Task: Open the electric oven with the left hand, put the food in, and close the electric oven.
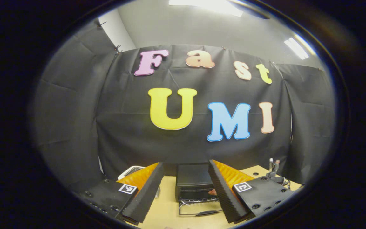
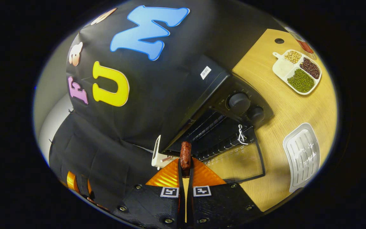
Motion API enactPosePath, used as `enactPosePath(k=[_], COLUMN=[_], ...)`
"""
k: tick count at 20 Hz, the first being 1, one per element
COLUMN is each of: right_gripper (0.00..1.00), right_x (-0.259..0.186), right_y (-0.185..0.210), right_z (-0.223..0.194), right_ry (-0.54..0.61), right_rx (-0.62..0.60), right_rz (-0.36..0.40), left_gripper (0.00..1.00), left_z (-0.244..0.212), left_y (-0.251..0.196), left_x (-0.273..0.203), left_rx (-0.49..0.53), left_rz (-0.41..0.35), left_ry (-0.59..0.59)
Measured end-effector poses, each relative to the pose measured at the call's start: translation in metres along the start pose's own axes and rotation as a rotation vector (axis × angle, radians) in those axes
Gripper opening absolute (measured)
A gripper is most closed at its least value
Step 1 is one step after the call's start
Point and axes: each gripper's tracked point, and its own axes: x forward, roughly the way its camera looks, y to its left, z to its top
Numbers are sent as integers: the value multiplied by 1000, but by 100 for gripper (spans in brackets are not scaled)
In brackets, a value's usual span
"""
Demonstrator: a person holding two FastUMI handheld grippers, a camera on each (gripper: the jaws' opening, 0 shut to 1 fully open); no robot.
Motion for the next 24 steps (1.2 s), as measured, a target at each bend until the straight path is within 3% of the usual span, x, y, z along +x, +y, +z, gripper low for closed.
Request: enactPosePath(k=[1,3,7,8,9,11,14,18,22,24], right_gripper=[2,2,2,3,2,2,4,7,17,29], right_x=[11,32,69,77,83,91,101,113,108,103], right_y=[-3,-13,-20,-20,-24,-30,-33,-34,-46,-48], right_z=[-1,0,7,12,15,24,32,34,34,34], right_ry=[-12,-43,-132,-163,-191,-247,-289,-311,-321,-295], right_rx=[37,99,219,242,262,302,369,359,285,251], right_rz=[-16,-47,-62,-59,-71,-88,-81,-133,-233,-266], left_gripper=[90,90,99,95,99,94,99,99,99,95], left_z=[-3,-10,-21,-22,-22,-22,-25,-31,-28,-28], left_y=[5,16,37,43,48,57,63,61,59,54], left_x=[0,0,4,5,6,8,12,22,30,32], left_rx=[-1,-14,-42,-44,-45,-44,-31,-34,-34,-42], left_rz=[8,26,54,60,67,76,81,64,52,41], left_ry=[5,24,52,57,58,54,55,67,58,56])
